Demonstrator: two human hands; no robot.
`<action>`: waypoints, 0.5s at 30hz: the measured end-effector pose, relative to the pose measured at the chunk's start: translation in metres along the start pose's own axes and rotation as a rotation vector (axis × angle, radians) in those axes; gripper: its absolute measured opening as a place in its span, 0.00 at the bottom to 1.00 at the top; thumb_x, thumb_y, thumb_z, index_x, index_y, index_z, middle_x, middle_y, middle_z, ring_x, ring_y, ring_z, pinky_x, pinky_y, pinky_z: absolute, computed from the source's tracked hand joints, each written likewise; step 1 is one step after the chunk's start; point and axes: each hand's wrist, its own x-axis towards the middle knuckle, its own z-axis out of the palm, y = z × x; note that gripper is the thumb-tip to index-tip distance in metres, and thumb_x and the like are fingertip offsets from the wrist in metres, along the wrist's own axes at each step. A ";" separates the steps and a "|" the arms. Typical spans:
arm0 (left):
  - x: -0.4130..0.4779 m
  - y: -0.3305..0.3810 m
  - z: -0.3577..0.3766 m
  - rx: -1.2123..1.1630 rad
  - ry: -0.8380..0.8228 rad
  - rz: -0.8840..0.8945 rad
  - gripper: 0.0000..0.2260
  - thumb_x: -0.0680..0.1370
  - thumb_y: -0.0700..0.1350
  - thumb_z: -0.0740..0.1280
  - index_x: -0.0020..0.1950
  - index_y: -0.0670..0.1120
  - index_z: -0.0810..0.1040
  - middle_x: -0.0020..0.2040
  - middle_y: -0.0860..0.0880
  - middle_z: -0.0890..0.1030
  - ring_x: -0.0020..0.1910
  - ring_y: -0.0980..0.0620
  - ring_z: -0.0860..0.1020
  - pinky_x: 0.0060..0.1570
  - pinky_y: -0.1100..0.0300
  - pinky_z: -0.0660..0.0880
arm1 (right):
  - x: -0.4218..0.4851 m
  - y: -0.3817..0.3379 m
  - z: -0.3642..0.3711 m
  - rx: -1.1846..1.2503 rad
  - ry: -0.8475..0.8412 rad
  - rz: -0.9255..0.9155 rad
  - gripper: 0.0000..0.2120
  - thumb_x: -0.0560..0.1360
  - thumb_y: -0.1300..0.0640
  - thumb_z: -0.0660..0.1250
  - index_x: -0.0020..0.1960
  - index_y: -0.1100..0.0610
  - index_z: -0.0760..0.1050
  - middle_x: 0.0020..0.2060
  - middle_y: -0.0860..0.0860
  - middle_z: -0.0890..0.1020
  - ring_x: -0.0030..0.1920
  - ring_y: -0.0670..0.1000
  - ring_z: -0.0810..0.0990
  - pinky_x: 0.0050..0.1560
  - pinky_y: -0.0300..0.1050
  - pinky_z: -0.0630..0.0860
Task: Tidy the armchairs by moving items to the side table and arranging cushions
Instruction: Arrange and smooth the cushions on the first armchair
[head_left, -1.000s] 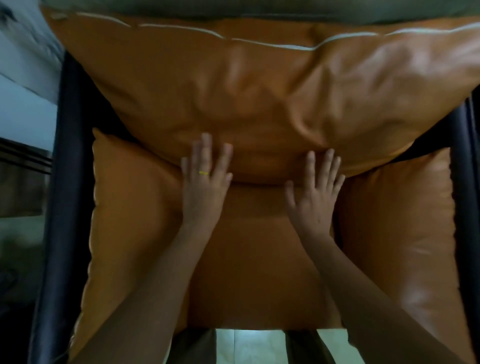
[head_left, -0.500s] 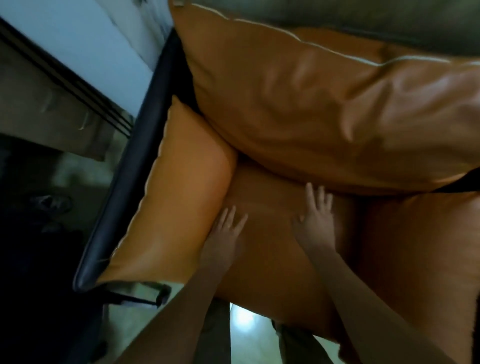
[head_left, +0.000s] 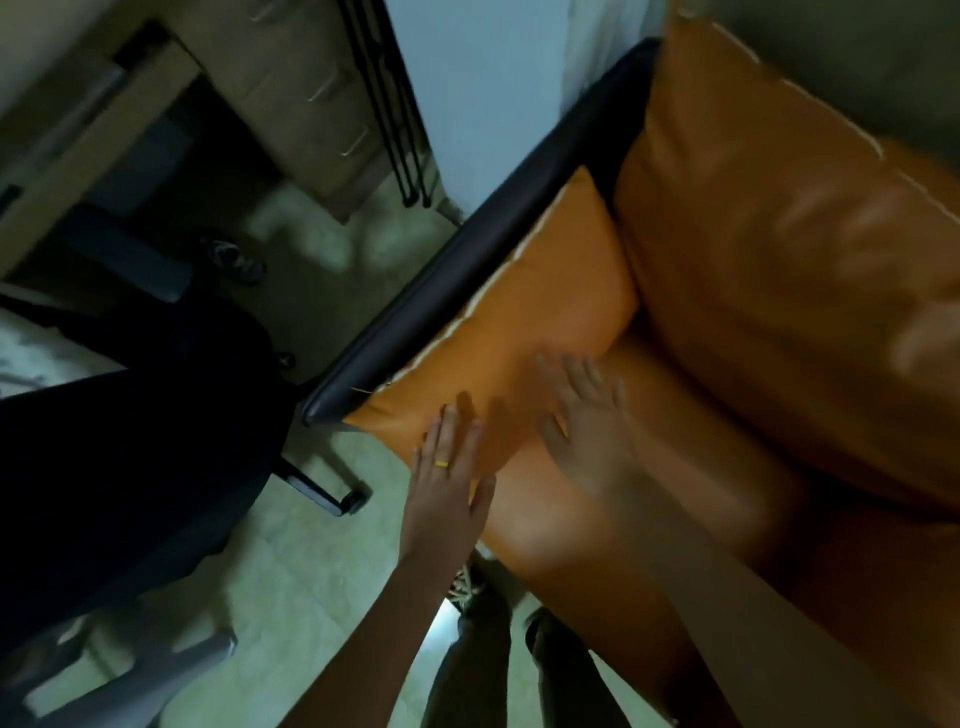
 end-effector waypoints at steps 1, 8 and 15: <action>0.006 -0.006 -0.009 -0.031 0.037 -0.019 0.31 0.82 0.52 0.63 0.82 0.52 0.54 0.83 0.51 0.44 0.82 0.51 0.40 0.78 0.46 0.46 | 0.011 -0.007 -0.001 -0.071 0.002 -0.051 0.31 0.82 0.51 0.58 0.82 0.43 0.49 0.82 0.50 0.51 0.82 0.55 0.45 0.77 0.63 0.42; 0.086 -0.044 -0.051 -0.010 -0.045 -0.086 0.40 0.78 0.65 0.64 0.83 0.51 0.49 0.83 0.53 0.46 0.81 0.54 0.40 0.79 0.51 0.40 | 0.107 -0.031 0.002 -0.370 -0.072 -0.405 0.32 0.78 0.41 0.46 0.80 0.49 0.61 0.80 0.52 0.61 0.81 0.56 0.55 0.76 0.65 0.44; 0.092 -0.073 -0.025 0.163 -0.120 -0.079 0.40 0.77 0.74 0.49 0.82 0.55 0.43 0.83 0.53 0.52 0.81 0.49 0.53 0.78 0.50 0.50 | 0.152 0.014 0.001 -0.525 -0.106 -0.514 0.30 0.80 0.34 0.48 0.80 0.41 0.57 0.80 0.45 0.59 0.81 0.51 0.50 0.77 0.61 0.37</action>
